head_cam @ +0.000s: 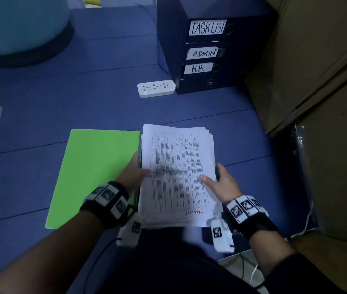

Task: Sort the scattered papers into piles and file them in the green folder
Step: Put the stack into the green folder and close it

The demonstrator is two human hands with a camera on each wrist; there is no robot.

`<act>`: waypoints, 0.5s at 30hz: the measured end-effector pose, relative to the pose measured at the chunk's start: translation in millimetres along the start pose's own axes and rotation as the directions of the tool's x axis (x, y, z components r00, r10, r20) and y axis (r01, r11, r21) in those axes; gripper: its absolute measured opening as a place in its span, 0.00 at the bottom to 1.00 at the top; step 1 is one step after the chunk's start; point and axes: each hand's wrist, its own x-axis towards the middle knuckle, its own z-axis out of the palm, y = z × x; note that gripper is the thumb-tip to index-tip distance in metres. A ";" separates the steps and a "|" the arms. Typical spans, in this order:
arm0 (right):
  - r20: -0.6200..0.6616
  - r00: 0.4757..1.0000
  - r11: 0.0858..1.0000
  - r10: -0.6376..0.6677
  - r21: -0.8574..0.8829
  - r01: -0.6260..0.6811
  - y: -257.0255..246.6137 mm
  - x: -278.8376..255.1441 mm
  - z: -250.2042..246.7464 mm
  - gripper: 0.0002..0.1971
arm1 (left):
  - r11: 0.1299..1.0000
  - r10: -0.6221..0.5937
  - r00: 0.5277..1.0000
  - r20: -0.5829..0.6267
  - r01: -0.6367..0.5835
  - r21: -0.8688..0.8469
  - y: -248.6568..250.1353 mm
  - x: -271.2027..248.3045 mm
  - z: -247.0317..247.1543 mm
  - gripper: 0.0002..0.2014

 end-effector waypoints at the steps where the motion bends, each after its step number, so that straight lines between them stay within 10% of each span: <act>1: 0.010 1.000 1.000 0.008 -0.011 -0.008 7.0 -7.7 0.7 0.38 | 0.999 0.015 1.000 -0.004 -0.014 0.042 -7.8 -4.3 -2.0 0.31; 6: 0.075 0.997 0.998 0.003 -0.065 0.002 34.5 -36.1 19.4 0.43 | 0.951 -0.038 0.996 0.078 0.012 0.308 -48.4 -20.2 -2.6 0.53; 11: 0.058 0.998 0.999 -0.038 -0.037 0.040 40.3 -43.1 25.0 0.53 | 0.926 0.068 0.997 0.030 -0.074 0.370 -52.6 -16.3 14.8 0.52; 15: 0.135 0.979 0.985 -0.152 -0.056 0.160 39.2 -55.7 16.5 0.69 | 0.749 0.192 0.976 0.100 -0.212 0.627 -64.4 -30.5 1.4 0.61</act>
